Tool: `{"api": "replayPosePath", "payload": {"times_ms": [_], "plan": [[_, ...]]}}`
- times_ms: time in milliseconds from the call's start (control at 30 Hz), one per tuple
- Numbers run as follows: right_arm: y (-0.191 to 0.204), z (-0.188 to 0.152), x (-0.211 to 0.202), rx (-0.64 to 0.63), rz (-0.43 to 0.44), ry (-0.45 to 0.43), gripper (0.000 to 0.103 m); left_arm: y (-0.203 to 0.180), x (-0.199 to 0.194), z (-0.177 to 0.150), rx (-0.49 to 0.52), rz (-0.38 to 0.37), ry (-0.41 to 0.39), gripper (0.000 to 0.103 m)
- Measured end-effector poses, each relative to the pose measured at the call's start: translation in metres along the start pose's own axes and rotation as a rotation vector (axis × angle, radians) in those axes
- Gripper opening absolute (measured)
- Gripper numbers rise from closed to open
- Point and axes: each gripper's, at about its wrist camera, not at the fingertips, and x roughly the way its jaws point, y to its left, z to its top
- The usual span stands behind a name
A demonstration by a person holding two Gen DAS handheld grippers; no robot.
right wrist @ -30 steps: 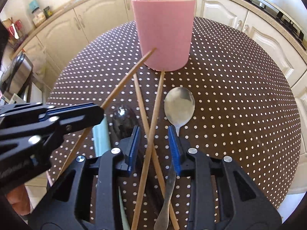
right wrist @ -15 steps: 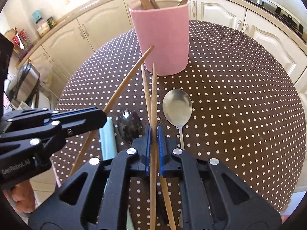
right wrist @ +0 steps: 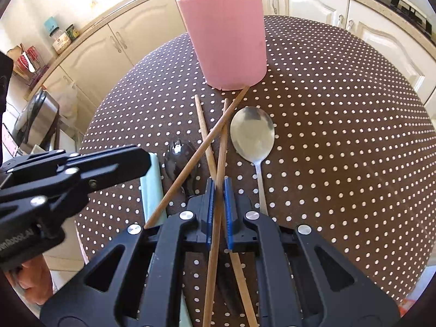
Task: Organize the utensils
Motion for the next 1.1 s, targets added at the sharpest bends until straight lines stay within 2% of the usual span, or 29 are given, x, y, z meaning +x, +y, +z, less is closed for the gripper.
{"api": "replayPosePath", "payload": {"times_ms": [167, 267, 400, 533, 567, 667, 767, 933, 1000, 1067, 1100], "plan": [[-0.002, 0.006, -0.006, 0.010, -0.021, -0.022, 0.009, -0.005, 0.018, 0.009, 0.035, 0.040, 0.068, 0.009], [-0.010, 0.007, -0.010, 0.014, -0.018, -0.022, 0.009, -0.007, 0.024, 0.015, 0.041, 0.059, 0.072, 0.028], [-0.022, 0.008, -0.012, 0.033, -0.005, -0.018, 0.009, -0.011, 0.034, 0.024, 0.067, 0.077, 0.083, 0.028], [-0.027, 0.009, -0.009, 0.032, -0.001, 0.000, 0.009, -0.017, 0.050, 0.032, 0.094, 0.094, 0.116, 0.026], [-0.026, 0.010, -0.008, 0.031, -0.004, 0.001, 0.009, -0.017, 0.052, 0.032, 0.094, 0.092, 0.119, 0.020], [-0.022, 0.010, -0.005, 0.027, 0.003, 0.011, 0.009, -0.016, 0.063, 0.033, 0.083, 0.076, 0.145, 0.011], [-0.020, 0.010, -0.002, 0.029, 0.006, 0.018, 0.009, -0.015, 0.067, 0.032, 0.073, 0.069, 0.145, 0.006], [-0.018, 0.015, -0.002, 0.032, 0.021, 0.018, 0.010, -0.012, 0.056, 0.028, 0.055, 0.045, 0.093, 0.005], [-0.016, 0.018, -0.002, 0.035, 0.035, 0.018, 0.014, -0.009, 0.046, 0.027, 0.048, 0.041, 0.067, 0.005], [-0.019, 0.022, -0.001, 0.032, 0.031, 0.022, 0.033, -0.006, 0.038, 0.026, 0.041, 0.040, 0.045, 0.005], [-0.018, 0.023, -0.001, 0.030, 0.024, 0.020, 0.037, -0.004, 0.035, 0.026, 0.035, 0.041, 0.034, 0.005]]}}
